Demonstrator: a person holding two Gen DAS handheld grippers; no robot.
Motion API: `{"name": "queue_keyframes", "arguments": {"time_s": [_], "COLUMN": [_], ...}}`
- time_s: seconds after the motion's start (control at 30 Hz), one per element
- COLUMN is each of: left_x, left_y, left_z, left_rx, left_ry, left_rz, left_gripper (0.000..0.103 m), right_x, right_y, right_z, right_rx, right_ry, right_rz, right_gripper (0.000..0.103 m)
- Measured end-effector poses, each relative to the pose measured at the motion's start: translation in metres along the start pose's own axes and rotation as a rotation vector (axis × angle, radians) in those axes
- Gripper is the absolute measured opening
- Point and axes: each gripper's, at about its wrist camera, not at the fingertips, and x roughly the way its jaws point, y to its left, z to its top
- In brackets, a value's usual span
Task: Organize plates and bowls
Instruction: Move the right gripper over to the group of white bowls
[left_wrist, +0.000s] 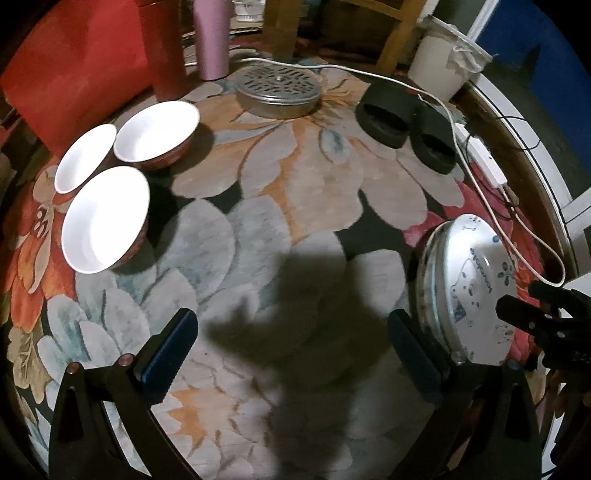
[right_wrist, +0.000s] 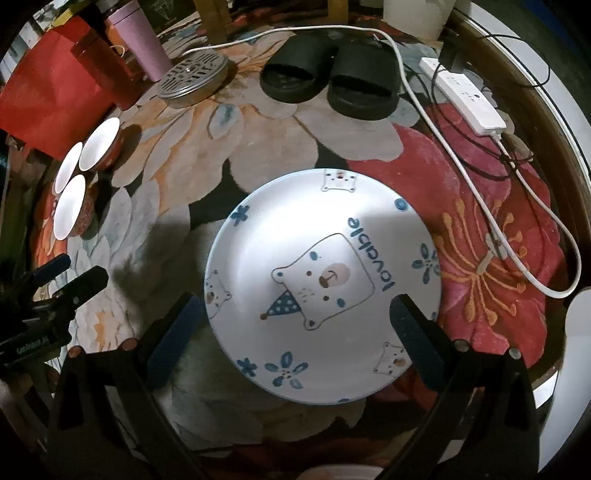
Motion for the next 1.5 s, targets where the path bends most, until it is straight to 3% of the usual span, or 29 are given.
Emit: {"name": "queue_keyframes", "arguments": {"time_s": [1.13, 1.5], "left_x": [-0.001, -0.005], "left_y": [0.104, 0.18], "left_z": [-0.024, -0.028], "left_rx": [-0.163, -0.307], "left_ry": [-0.006, -0.038], "left_rz": [0.061, 0.12], "left_gripper": [0.103, 0.102], "right_x": [0.026, 0.052], "right_y": [0.078, 0.151], "right_z": [-0.002, 0.035], "right_rx": [-0.117, -0.221], "right_ry": [0.027, 0.009], "right_rz": [0.02, 0.106], "right_gripper": [0.103, 0.103]}}
